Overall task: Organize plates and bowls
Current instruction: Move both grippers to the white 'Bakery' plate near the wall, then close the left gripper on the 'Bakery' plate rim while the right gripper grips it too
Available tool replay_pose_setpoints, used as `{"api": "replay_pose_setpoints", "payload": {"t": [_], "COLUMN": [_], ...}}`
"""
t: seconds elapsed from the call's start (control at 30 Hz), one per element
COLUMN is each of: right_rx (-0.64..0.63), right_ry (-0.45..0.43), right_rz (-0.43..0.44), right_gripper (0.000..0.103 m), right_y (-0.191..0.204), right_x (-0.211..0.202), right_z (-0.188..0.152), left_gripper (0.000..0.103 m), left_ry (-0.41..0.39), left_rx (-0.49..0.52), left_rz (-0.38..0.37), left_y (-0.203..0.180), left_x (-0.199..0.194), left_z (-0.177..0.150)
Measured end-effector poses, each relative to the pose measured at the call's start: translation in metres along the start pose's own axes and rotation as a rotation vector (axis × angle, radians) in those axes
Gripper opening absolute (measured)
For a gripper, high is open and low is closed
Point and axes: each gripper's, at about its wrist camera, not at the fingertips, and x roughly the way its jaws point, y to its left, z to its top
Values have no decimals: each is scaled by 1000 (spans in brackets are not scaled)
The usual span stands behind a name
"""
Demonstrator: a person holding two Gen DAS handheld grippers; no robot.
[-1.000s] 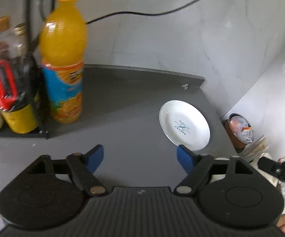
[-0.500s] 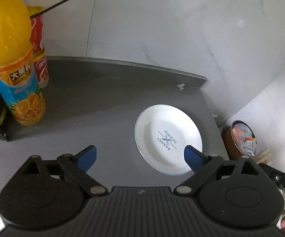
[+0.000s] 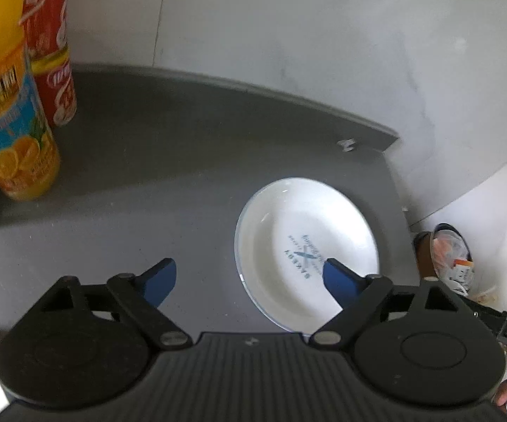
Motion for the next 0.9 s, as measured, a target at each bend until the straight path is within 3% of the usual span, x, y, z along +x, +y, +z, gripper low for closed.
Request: {"api": "replay_pose_setpoints", "payload": {"t": [0.1, 0.3, 0.37, 0.57, 0.83, 0.9], "right_rx": [23, 9, 10, -4, -46, -59], "right_ry": [18, 67, 88, 140, 159, 163], "right_rz": [34, 19, 0, -20, -4, -3], "right_gripper": [64, 50, 49, 38, 36, 28], "right_y": [-6, -15, -18, -23, -20, -17], "right_x": [18, 55, 66, 92, 108, 110], "right_z": [4, 7, 8, 9, 13, 15], "left_gripper": [82, 61, 59, 43, 29, 21], "left_ry": [25, 89, 105, 122, 125, 129], "left_rx": [-20, -32, -52, -93, -121, -128], "left_rz": [-8, 13, 21, 25, -7, -26], "left_y": [2, 7, 11, 19, 25, 25], "left_x": [16, 52, 62, 77, 88, 89], "left_z": [0, -1, -2, 3, 7, 7]}}
